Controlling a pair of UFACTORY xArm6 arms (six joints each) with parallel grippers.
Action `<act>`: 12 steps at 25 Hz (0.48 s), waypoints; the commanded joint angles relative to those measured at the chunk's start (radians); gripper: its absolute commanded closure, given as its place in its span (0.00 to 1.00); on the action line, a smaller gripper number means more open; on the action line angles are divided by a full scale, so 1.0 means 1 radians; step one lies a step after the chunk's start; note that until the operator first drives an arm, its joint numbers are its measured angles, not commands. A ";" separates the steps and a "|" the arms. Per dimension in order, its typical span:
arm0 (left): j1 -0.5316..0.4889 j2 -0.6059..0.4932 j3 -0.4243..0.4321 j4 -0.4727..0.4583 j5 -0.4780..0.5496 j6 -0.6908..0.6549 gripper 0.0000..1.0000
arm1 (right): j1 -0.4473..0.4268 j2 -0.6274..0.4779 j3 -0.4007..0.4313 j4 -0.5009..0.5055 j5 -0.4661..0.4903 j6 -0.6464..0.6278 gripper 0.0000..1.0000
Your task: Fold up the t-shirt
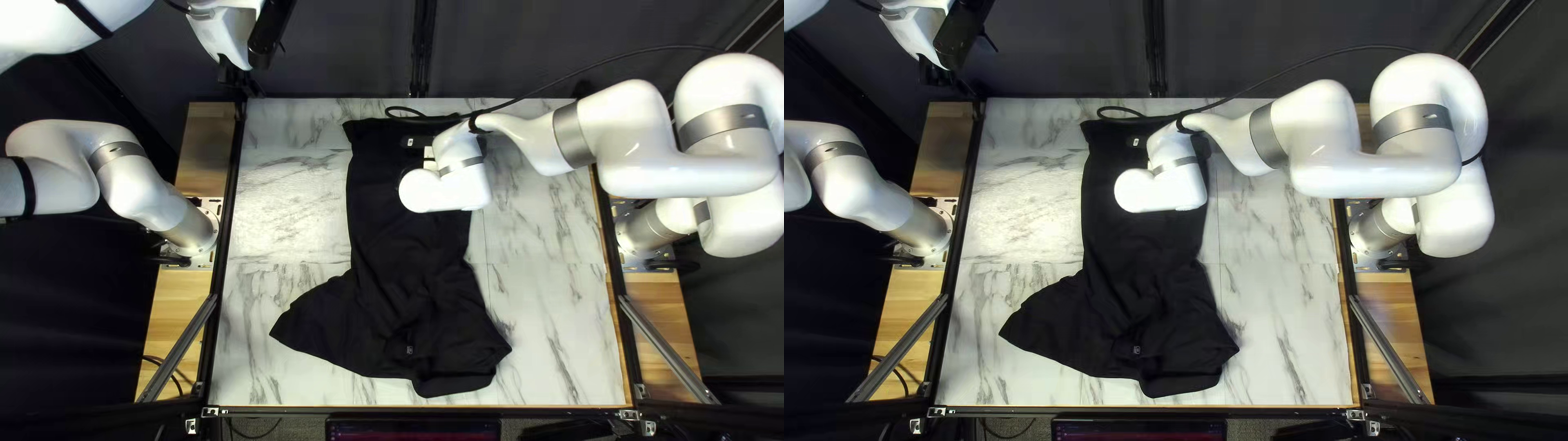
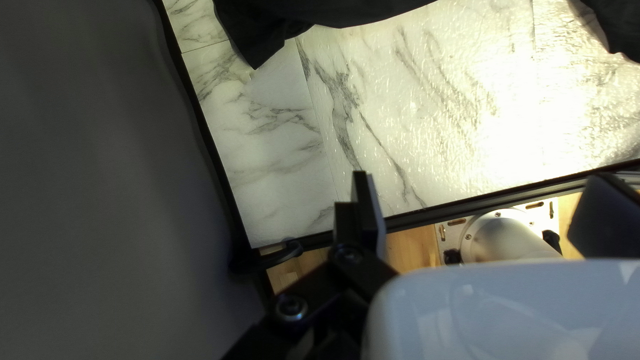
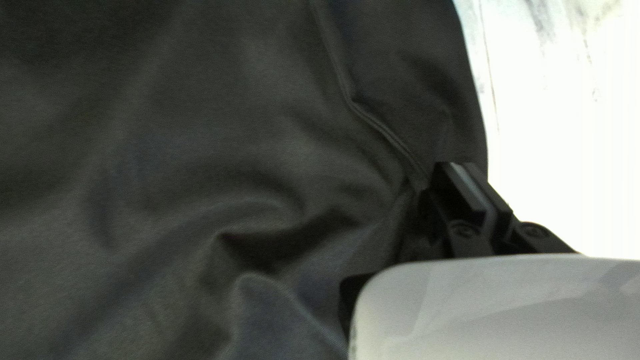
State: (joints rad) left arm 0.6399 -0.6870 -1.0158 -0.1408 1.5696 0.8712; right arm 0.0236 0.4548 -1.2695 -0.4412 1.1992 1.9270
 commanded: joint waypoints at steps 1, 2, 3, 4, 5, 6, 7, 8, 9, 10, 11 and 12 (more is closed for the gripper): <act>0.000 0.000 0.000 0.000 0.000 0.000 0.00 | 0.016 -0.022 0.011 -0.001 0.000 0.010 1.00; 0.000 0.000 0.000 0.000 0.000 0.000 0.00 | 0.022 -0.028 0.012 0.000 0.004 0.014 1.00; 0.000 0.000 0.000 0.000 0.000 0.000 0.00 | 0.031 -0.036 0.014 -0.001 0.010 0.019 1.00; 0.000 0.000 0.000 0.000 0.000 0.000 0.00 | 0.035 -0.040 0.015 -0.001 0.012 0.021 1.00; 0.000 0.000 0.000 0.000 0.000 0.000 0.00 | 0.041 -0.044 0.014 -0.002 0.016 0.026 1.00; 0.000 0.000 0.000 0.000 0.000 0.000 0.00 | 0.045 -0.046 0.013 -0.003 0.019 0.029 1.00; 0.000 0.000 0.000 0.000 0.000 0.000 0.00 | 0.046 -0.048 0.013 -0.004 0.020 0.030 1.00; 0.000 0.000 0.000 0.000 0.000 0.000 0.00 | 0.045 -0.052 0.018 -0.007 0.015 0.031 1.00; 0.000 0.000 0.000 0.000 0.000 0.000 0.00 | 0.044 -0.053 0.020 -0.009 0.013 0.032 1.00; 0.000 0.000 0.000 0.000 0.000 0.000 0.00 | 0.035 -0.046 0.016 -0.014 0.004 0.025 1.00; 0.000 0.000 0.000 0.000 0.000 0.000 0.00 | 0.029 -0.042 0.014 -0.016 -0.003 0.020 1.00; 0.000 0.000 0.000 0.000 0.000 0.000 0.00 | 0.024 -0.038 0.011 -0.017 -0.006 0.016 1.00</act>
State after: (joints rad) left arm 0.6399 -0.6870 -1.0158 -0.1408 1.5696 0.8712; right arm 0.0579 0.4096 -1.2538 -0.4534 1.2036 1.9516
